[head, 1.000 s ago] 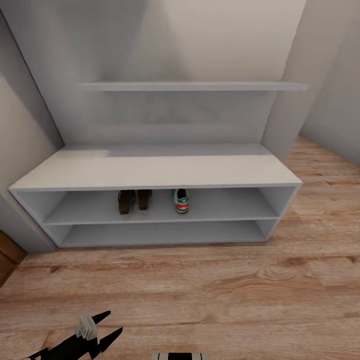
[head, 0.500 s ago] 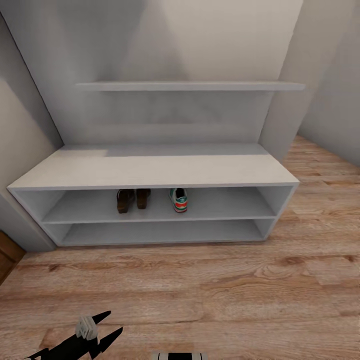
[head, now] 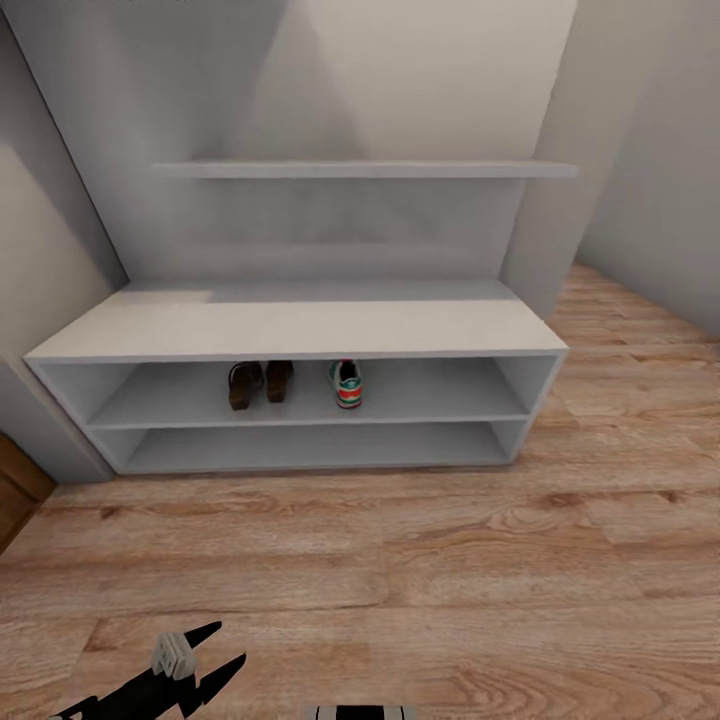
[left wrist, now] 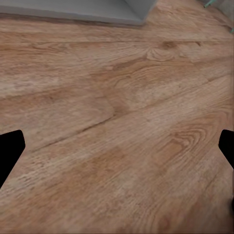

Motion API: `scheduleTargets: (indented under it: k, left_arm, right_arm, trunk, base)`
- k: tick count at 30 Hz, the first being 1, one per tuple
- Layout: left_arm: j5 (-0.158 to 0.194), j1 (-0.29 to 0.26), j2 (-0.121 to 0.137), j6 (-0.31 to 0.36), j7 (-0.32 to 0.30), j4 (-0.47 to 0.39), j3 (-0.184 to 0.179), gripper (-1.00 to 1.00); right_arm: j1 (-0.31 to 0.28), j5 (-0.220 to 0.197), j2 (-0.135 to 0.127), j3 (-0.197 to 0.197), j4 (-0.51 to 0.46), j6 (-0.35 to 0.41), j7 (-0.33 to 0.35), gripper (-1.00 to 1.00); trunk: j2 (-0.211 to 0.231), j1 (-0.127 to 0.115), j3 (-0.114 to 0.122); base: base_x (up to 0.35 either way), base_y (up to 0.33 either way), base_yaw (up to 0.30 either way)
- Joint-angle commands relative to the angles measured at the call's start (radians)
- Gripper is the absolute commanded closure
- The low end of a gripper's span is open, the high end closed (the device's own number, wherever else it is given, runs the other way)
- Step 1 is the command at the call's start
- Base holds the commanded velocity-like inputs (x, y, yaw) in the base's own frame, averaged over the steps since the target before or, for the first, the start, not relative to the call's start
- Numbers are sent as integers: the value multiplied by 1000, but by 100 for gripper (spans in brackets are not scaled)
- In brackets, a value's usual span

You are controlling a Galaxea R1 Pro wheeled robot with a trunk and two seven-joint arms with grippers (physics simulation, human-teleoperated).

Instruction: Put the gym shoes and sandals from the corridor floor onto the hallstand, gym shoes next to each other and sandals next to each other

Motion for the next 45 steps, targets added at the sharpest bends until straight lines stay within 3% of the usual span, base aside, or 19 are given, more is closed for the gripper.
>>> scheduleTargets:
  k: [1,6,10,11,16,19,20,21,22,24,25,27,28,31,32,35,36,39,45]
  left_arm:
    - [1,0,0,-4,-3,1,1,-100]
    - [1,0,0,-2,-3,1,1,-100]
    - [2,0,1,-2,-3,1,1,-100]
    - [2,0,0,-2,-3,2,0,-100]
    - [1,0,-2,-6,-2,6,1,-100]
    - [2,0,-1,-8,-4,5,1,-100]
    - [3,0,0,-8,-7,4,1,-100]
    - [3,0,0,-9,-8,4,0,-100]
    - [4,0,1,-11,-10,4,-1,-100]
    - [4,0,-1,-13,-12,5,-2,-100]
    - [4,0,-2,-15,-14,6,-2,-100]
    - [5,0,-3,-16,-14,7,-3,-100]
    - [5,0,-4,-16,-15,8,-3,-100]
    - [5,0,-5,-17,-15,11,-3,-100]
    - [5,0,-5,-20,-16,12,-3,-100]
    - [5,1,-5,-29,-16,14,-4,-100]
    - [5,1,-6,-35,-17,14,-4,-100]
    - [5,1,-6,-43,-17,15,-5,-100]
    - [4,1,-7,-49,-18,17,-7,-100]
  right_arm:
    - [-1,10,0,-2,0,-3,6,100]
    - [-1,10,1,-1,-1,-3,6,100]
    - [-1,10,29,-1,-33,-2,6,100]
    - [-1,10,61,-1,-60,-4,7,100]
    - [-1,13,115,10,-62,-46,9,100]
    - [-1,15,146,77,-32,-92,9,100]
    - [-1,17,160,139,-10,-110,8,100]
    - [-1,18,166,176,2,-116,7,100]
    - [-1,19,174,261,26,-125,6,100]
    - [-1,19,179,356,50,-131,4,100]
    - [-1,18,182,457,68,-134,1,100]
    - [-1,18,185,560,79,-135,-3,100]
    - [-2,17,187,664,83,-134,-15,100]
    - [-7,15,194,811,86,-123,-53,100]
    - [-18,14,209,903,86,-100,-102,100]
    - [-46,14,239,1013,82,-40,-192,100]
    - [-72,13,262,1067,77,14,-258,100]
    - [-132,13,310,1146,70,130,-373,100]
    - [-262,11,376,1236,68,298,-465,100]
  trunk:
    - [0,0,-1]
    - [0,0,-1]
    - [0,0,-1]
    - [0,0,-1]
    - [0,0,-1]
    - [0,0,-1]
    - [0,0,-1]
    - [0,0,-1]
    - [0,0,-1]
    - [0,0,-1]
    - [0,0,-1]
    - [0,0,-1]
    - [0,0,-1]
    - [0,0,-1]
    - [0,0,-1]
    - [0,0,-1]
    - [0,0,-1]
    - [0,0,-1]
    - [0,0,-1]
  base:
    - [-71,-28,0]
    - [-25,-10,0]
    - [-1,0,0]
    - [0,0,0]
    - [0,0,0]
    - [0,0,0]
    - [0,0,0]
    - [0,0,0]
    - [0,0,0]
    - [0,0,0]
    - [0,0,0]
    - [0,0,0]
    - [0,0,0]
    - [0,0,0]
    - [0,0,0]
    - [0,0,0]
    - [0,0,0]
    - [0,0,0]
    - [0,0,0]
